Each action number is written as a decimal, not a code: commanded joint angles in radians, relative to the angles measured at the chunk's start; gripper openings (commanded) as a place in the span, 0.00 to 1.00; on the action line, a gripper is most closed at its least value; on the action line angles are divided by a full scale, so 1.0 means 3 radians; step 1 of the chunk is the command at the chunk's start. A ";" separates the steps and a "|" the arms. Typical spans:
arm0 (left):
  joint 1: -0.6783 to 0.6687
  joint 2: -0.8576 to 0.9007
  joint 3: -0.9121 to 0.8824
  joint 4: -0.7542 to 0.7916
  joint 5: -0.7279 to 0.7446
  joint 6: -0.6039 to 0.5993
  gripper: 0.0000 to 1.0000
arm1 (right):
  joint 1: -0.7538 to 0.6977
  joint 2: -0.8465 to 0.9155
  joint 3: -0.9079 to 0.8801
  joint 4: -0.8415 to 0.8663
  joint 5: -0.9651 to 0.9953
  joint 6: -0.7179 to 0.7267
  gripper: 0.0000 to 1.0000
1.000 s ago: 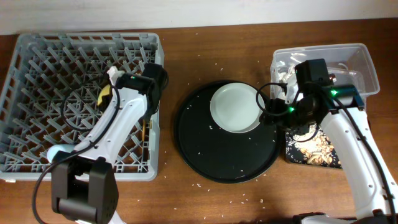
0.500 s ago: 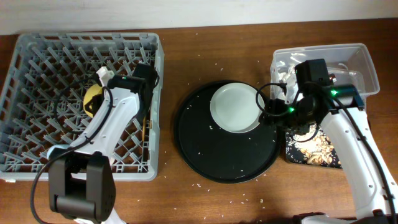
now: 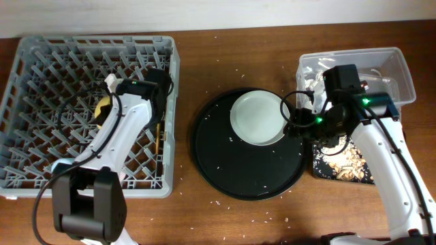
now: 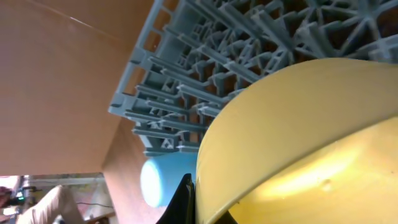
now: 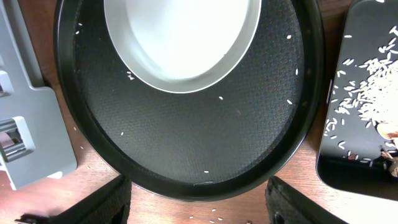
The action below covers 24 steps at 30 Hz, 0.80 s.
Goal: Sort waste into correct bins and load items into the dishwasher rack
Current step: 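Set the yellow bowl on its side in the rack and release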
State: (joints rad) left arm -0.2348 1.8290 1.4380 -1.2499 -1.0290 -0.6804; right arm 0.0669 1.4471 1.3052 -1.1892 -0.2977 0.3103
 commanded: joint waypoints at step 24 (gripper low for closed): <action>-0.0380 0.0123 0.0015 -0.0399 -0.1013 0.0048 0.00 | -0.0006 -0.0047 0.0045 -0.0015 -0.0018 -0.0027 0.70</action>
State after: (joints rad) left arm -0.3428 1.8584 1.4376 -1.3628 -1.2659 -0.6735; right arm 0.0669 1.4471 1.3052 -1.1923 -0.2977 0.3099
